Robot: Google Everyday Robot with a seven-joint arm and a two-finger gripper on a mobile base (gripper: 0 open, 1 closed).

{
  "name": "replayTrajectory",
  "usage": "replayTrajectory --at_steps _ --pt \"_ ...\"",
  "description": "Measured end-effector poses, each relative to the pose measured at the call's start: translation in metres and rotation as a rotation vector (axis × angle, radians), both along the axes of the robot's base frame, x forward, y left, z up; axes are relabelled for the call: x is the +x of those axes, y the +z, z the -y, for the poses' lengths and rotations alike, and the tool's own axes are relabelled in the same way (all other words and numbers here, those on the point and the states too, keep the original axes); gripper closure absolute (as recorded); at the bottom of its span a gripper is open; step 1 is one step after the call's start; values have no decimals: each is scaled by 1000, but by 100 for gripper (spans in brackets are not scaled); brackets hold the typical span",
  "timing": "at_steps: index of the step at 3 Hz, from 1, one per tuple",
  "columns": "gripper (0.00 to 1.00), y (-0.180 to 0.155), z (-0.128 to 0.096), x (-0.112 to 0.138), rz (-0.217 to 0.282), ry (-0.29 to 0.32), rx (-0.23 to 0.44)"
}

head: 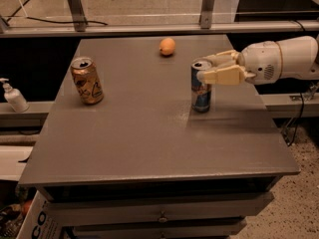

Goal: Place redbull can upright

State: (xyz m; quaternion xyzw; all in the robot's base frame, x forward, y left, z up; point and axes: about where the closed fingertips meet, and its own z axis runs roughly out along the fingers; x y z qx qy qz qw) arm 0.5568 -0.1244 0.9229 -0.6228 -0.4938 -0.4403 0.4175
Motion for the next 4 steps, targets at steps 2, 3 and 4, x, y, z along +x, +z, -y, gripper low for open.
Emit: replayTrajectory --at_steps 2,3,4 --pt "59 -3 14 -6 7 -19 19" --pt "35 -2 21 -9 8 -32 29" --pt "13 -1 25 -10 9 -38 36"
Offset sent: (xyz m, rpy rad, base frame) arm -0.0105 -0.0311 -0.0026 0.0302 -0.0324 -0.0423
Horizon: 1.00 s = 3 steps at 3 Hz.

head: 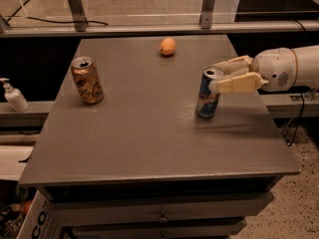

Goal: Place redbull can upright

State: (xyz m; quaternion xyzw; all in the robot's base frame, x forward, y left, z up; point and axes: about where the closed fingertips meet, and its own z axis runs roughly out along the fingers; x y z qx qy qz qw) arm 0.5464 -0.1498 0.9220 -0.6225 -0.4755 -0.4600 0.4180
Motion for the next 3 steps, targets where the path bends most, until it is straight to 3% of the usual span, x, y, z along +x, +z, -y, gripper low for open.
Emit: replayTrajectory --at_steps 1,3 --pt "0 1 3 -1 -1 -5 2" --pt "0 11 20 -4 18 -39 9"
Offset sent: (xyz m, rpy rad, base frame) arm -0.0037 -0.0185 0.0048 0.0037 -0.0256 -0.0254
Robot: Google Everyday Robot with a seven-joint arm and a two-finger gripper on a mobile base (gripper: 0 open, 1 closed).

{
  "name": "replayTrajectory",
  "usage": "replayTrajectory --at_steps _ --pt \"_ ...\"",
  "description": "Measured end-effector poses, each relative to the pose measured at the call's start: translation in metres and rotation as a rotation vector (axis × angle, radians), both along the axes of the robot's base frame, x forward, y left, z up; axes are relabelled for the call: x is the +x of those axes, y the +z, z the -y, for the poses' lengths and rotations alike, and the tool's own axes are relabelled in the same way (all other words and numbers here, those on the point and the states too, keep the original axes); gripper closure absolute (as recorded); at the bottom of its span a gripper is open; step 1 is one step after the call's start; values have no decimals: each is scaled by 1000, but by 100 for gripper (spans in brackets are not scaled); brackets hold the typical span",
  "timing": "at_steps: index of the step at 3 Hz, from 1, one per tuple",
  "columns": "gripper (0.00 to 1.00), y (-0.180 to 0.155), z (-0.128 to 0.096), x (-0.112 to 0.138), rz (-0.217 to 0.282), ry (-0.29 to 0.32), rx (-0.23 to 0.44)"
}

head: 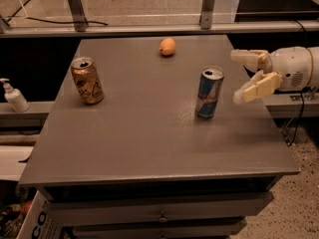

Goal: Place redbull can upright

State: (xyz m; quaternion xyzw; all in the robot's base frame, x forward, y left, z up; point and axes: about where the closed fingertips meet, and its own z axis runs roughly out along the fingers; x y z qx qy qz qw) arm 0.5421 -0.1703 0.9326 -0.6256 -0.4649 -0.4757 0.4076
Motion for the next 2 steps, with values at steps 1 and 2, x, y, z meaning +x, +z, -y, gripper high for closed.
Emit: replayTrajectory --at_steps 1,2 --pt "0 14 23 -5 25 -47 17" --pt "0 14 23 -5 25 -47 17"
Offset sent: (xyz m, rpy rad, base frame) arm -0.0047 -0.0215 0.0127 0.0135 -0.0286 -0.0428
